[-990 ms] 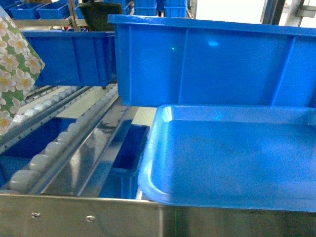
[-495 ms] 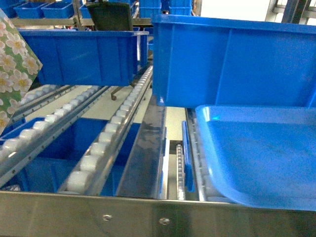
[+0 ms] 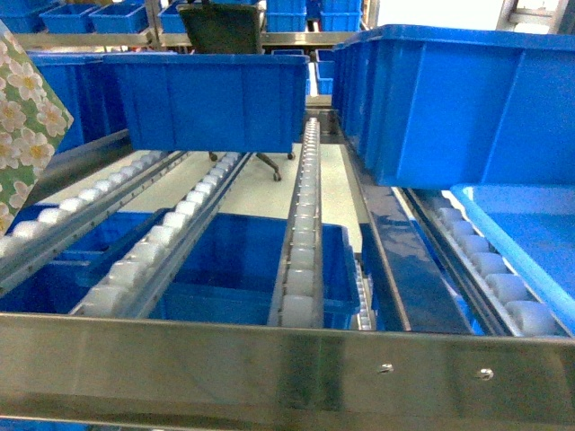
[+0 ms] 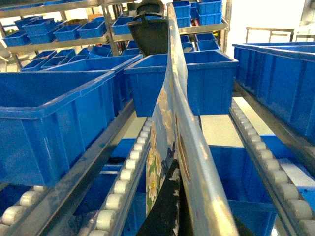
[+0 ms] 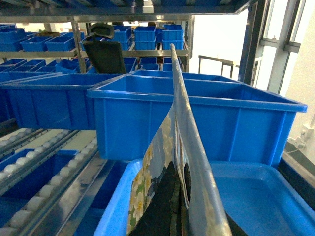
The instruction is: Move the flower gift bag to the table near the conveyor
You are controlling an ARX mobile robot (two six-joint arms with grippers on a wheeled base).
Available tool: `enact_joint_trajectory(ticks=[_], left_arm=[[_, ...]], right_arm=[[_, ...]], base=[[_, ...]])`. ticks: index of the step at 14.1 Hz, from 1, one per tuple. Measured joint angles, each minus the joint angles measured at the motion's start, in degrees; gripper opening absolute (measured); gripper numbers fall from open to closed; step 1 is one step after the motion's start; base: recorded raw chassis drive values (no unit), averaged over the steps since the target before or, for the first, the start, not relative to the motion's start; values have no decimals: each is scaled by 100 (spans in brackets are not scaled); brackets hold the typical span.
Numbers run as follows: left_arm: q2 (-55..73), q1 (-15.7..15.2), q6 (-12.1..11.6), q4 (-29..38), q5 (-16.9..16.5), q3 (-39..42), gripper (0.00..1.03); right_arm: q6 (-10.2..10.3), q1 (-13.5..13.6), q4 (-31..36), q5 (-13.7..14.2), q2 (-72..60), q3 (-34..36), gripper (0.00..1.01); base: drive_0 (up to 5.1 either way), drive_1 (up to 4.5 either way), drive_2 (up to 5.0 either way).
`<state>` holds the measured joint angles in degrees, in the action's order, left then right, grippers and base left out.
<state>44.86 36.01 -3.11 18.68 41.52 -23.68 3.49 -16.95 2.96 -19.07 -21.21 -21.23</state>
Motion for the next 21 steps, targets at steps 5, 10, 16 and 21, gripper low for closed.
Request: enact_joint_trajectory(ticks=[5, 10, 16, 21], left_arm=[[2, 2, 0, 4, -13, 0, 2], [0, 2, 0, 4, -13, 0, 2], [0, 4, 0, 2, -13, 0, 2], [-2, 4, 0, 0, -11, 0, 2]], right_arm=[[0, 7, 0, 2, -4, 0, 2], [0, 7, 0, 2, 2, 0, 2], [0, 7, 2, 0, 0, 0, 2], [0, 7, 2, 2, 0, 0, 2]], base=[[-471, 265, 265], [-471, 265, 265], [-471, 265, 265], [-471, 265, 265]])
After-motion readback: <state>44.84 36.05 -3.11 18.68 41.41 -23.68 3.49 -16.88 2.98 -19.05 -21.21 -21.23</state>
